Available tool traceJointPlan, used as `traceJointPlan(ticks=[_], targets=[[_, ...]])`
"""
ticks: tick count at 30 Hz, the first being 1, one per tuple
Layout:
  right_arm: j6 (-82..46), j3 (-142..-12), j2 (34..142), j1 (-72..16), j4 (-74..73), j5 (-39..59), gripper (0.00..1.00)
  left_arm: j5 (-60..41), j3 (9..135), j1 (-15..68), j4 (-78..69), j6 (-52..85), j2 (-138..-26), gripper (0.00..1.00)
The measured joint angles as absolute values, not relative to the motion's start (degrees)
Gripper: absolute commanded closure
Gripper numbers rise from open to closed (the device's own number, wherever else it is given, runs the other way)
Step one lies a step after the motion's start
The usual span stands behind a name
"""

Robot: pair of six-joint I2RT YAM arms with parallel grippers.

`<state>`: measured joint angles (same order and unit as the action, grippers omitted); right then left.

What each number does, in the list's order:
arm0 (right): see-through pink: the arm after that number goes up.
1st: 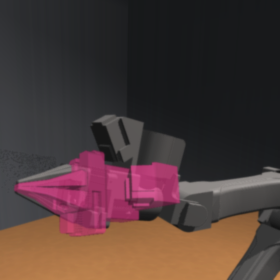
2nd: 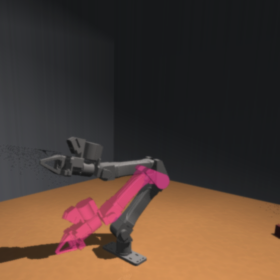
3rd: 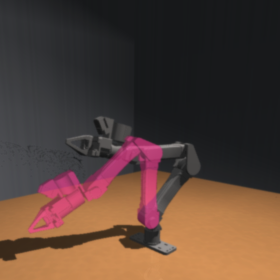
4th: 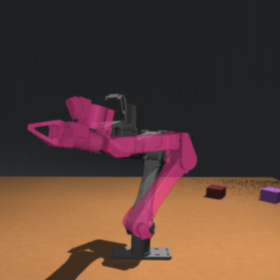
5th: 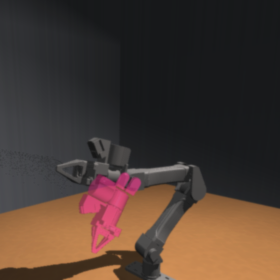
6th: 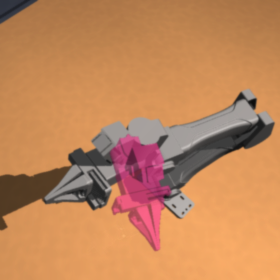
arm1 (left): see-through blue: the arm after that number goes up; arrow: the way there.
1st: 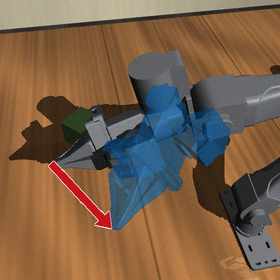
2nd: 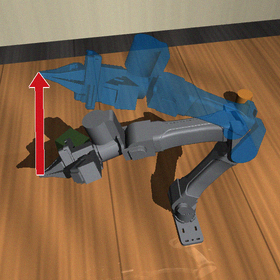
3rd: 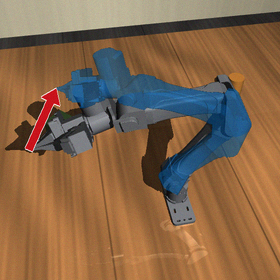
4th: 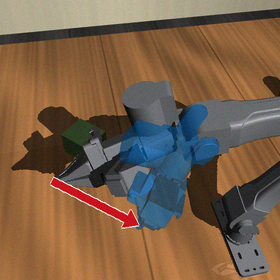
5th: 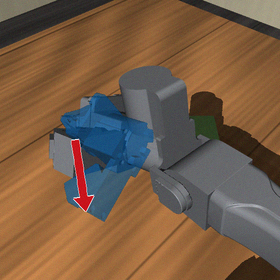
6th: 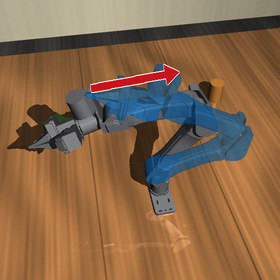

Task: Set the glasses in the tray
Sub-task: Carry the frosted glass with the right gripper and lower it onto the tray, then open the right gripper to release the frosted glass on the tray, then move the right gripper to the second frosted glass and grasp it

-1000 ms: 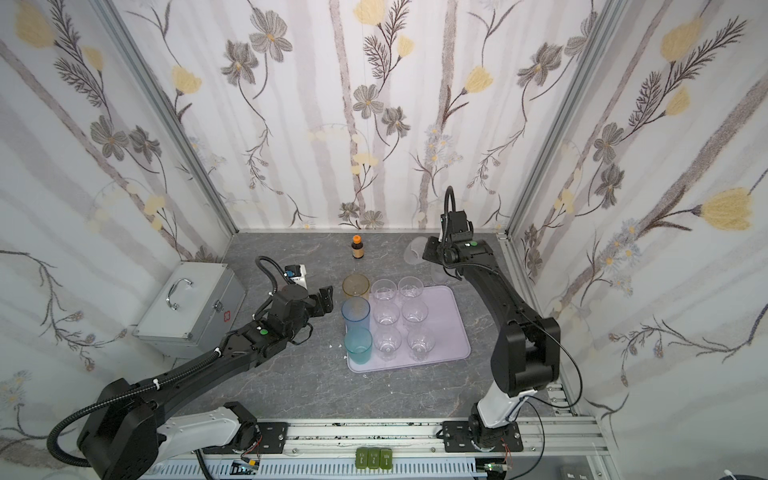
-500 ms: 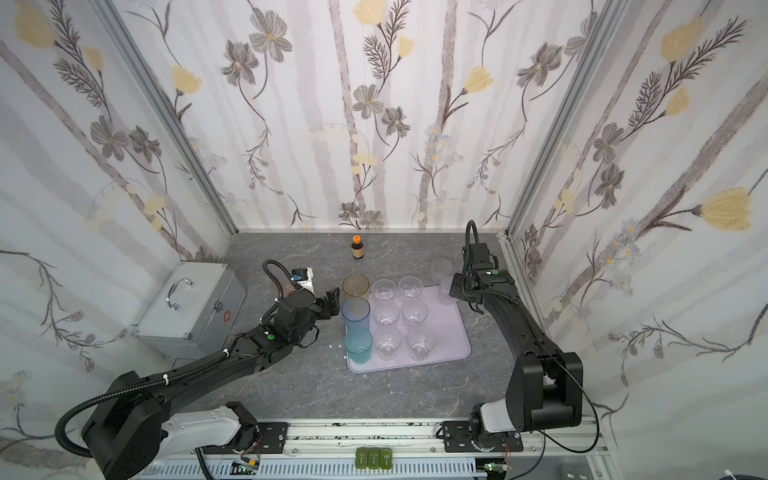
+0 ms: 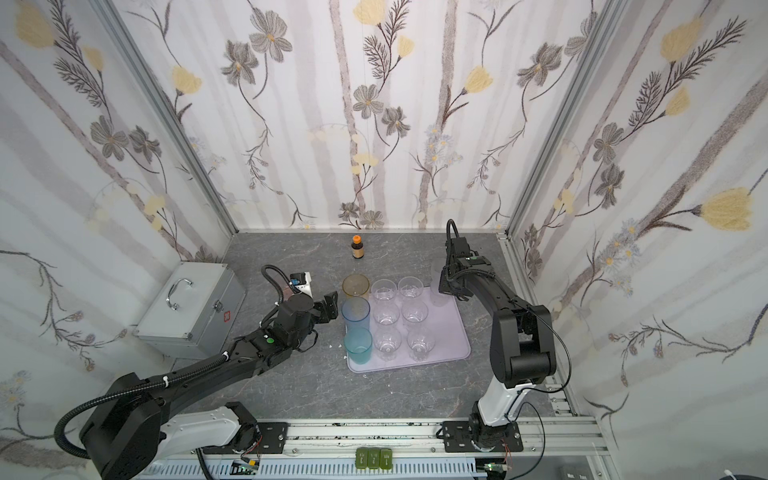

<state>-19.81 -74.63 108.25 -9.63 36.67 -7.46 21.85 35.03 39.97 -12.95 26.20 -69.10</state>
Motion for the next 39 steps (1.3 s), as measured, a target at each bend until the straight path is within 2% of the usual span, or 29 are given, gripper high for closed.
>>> traceJointPlan(ticks=[14,24,31,35,39], targets=[[-19.0,-77.4,110.0,-10.1,37.8,-8.5,0.91,21.9,35.4,40.0,-12.8,26.4,-70.0,0.14],[-19.0,-78.7,110.4,-10.0,38.3,-7.5,0.70,21.9,36.2,40.0,-12.8,26.3,-70.7,0.14],[-22.6,-79.7,107.2,-4.5,35.0,-0.5,0.55,21.9,36.2,40.0,-12.8,26.4,-70.7,0.14],[-27.1,-80.1,109.6,-0.6,30.0,3.1,0.53,21.8,36.2,40.3,-12.8,26.7,-70.8,0.14],[-30.0,-83.2,116.2,-0.6,27.5,7.4,0.53,21.4,36.2,41.2,-12.6,27.0,-71.5,0.14]])
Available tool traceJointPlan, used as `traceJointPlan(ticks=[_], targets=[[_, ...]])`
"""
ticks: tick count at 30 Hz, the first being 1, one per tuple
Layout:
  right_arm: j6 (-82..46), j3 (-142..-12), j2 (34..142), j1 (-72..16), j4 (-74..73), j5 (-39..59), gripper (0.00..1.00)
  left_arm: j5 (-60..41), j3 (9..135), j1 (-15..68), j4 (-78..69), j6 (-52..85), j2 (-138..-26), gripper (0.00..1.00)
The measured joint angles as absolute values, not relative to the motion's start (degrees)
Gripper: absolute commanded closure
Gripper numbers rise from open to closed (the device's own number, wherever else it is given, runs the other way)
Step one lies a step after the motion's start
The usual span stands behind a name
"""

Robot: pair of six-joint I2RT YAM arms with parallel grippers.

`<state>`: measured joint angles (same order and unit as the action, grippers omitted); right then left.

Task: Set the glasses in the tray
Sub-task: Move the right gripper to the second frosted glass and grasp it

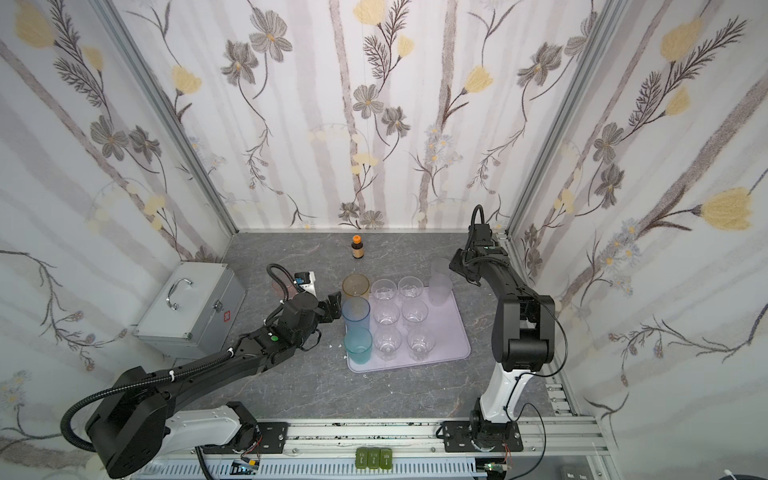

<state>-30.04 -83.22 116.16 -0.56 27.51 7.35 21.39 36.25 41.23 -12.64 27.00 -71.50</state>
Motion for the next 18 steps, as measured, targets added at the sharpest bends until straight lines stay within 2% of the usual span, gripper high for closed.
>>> traceJointPlan(ticks=[4,9,15,18], targets=[[-31.7,-85.9,120.5,-0.7,26.4,9.5,0.55,21.1,35.6,42.0,-12.5,27.5,-71.7,0.13],[-32.5,-87.7,124.4,-0.7,25.3,9.7,0.64,20.9,35.1,42.3,-11.8,27.9,-71.6,0.13],[-32.5,-88.7,127.1,-0.8,24.9,9.7,0.87,21.0,35.1,42.3,-11.8,27.8,-71.7,0.13],[-32.5,-88.8,127.0,-0.8,24.9,9.7,0.94,21.0,35.1,42.3,-12.4,28.1,-72.8,0.12]])
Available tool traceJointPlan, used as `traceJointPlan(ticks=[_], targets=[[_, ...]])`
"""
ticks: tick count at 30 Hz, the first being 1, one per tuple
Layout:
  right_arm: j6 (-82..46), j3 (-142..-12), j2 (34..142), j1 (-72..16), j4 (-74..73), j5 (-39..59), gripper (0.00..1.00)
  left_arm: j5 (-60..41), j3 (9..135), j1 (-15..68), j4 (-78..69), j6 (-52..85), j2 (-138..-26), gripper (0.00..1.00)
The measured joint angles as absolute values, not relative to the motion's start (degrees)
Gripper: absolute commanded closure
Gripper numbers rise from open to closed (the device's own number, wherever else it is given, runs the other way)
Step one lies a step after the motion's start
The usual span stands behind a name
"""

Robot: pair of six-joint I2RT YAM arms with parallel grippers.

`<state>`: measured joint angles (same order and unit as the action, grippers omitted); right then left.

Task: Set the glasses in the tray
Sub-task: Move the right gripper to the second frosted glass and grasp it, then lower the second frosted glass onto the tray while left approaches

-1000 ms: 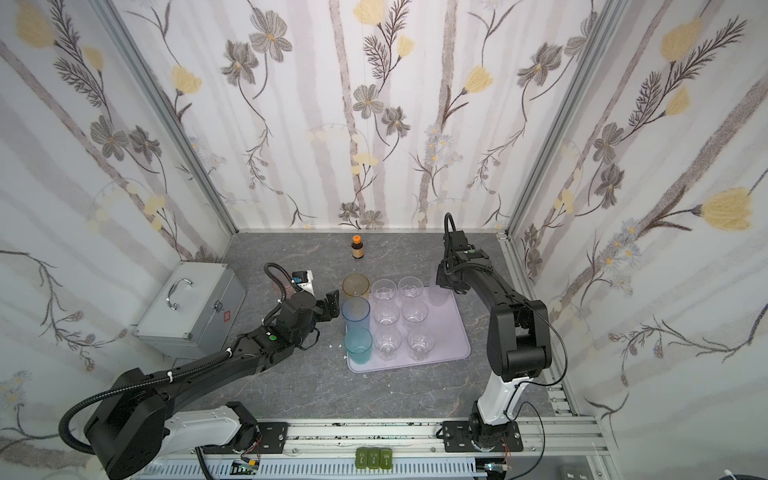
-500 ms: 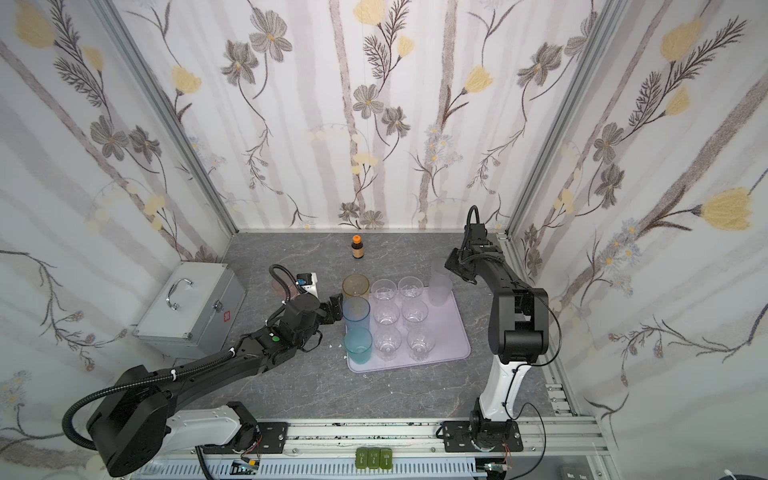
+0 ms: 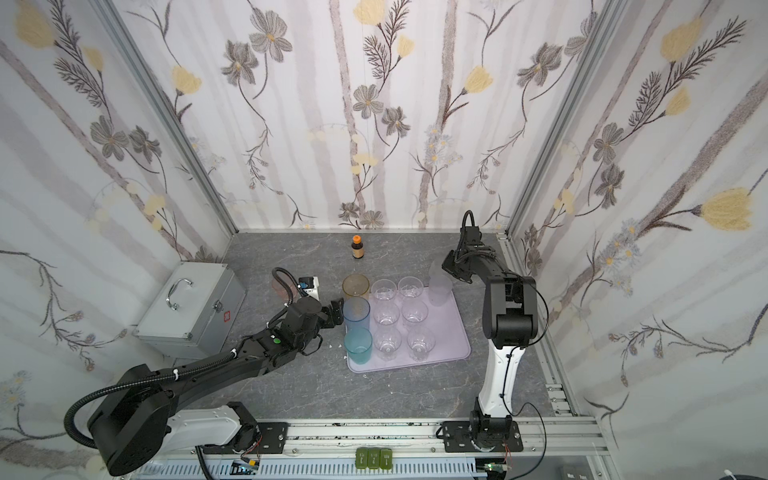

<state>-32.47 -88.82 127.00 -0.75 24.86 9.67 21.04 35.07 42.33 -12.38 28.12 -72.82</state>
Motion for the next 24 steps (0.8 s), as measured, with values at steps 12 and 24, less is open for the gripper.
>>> traceJointPlan(ticks=[12,24], targets=[[-28.9,-86.1,109.8,-1.1,26.4,5.3,0.98,23.9,35.6,43.6,-11.7,21.3,-67.6,0.02],[-25.0,-64.0,79.2,3.6,36.0,-4.3,0.98,23.1,43.7,51.0,-11.8,17.4,-74.5,0.00]])
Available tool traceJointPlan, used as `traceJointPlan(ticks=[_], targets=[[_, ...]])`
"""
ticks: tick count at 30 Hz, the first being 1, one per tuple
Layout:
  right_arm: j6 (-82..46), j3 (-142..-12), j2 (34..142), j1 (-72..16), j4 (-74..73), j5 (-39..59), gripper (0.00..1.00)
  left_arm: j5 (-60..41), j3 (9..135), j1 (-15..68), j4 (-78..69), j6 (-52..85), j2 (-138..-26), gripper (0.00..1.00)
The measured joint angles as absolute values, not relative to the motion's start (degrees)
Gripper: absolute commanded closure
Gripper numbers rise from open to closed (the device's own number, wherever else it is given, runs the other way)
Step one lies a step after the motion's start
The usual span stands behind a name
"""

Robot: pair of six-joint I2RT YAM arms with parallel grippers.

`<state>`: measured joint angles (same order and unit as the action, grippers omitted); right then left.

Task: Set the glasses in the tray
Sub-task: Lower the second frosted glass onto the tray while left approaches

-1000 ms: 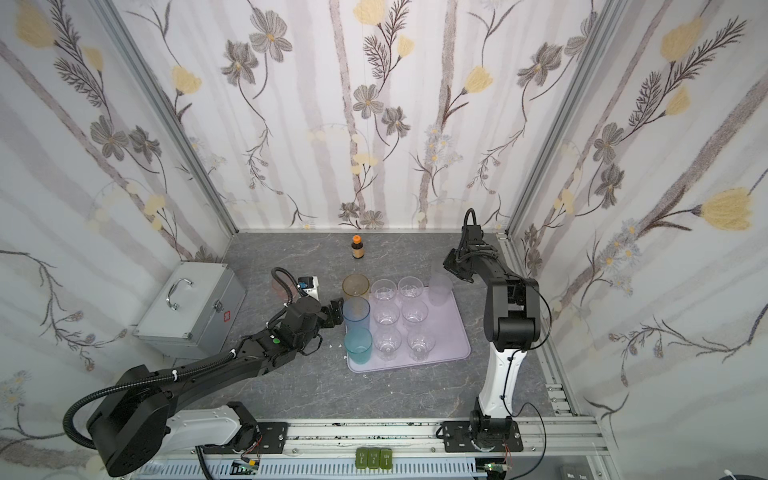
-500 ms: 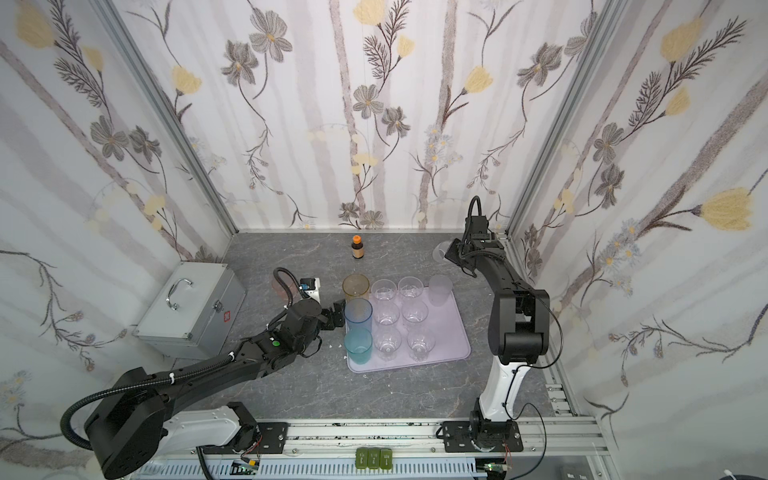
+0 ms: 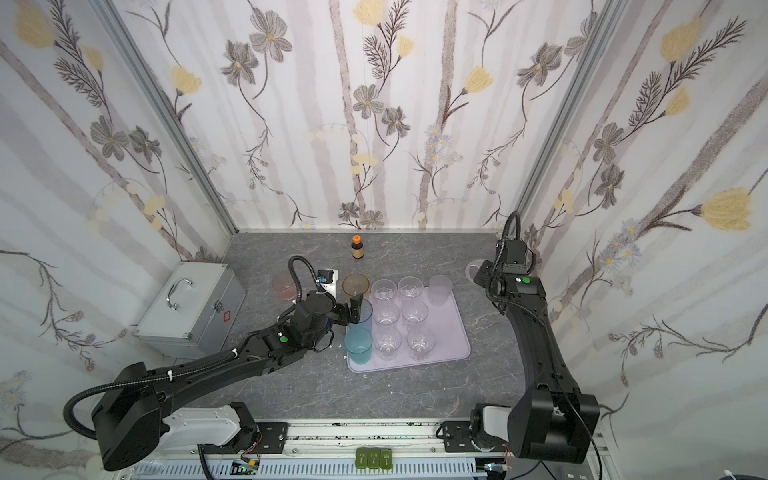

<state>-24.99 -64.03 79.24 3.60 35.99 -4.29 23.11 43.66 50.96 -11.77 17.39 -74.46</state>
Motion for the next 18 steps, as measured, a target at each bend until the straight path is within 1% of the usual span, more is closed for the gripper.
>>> traceJointPlan(ticks=[4,7,12,18], targets=[[-24.8,-56.0,73.8,3.6,39.6,-4.4,0.98,22.7,45.1,53.0,-11.7,16.4,-77.7,0.00],[-25.1,-51.4,73.1,2.1,40.4,-5.0,0.98,22.6,45.3,53.5,-11.7,16.0,-78.4,0.00],[-26.5,-49.5,78.0,-4.1,40.4,-5.0,0.97,23.0,44.3,53.5,-11.7,15.4,-77.8,0.00],[-26.5,-53.5,86.9,-8.0,40.0,-6.4,0.95,25.5,40.3,52.7,-11.7,16.1,-73.8,0.00]])
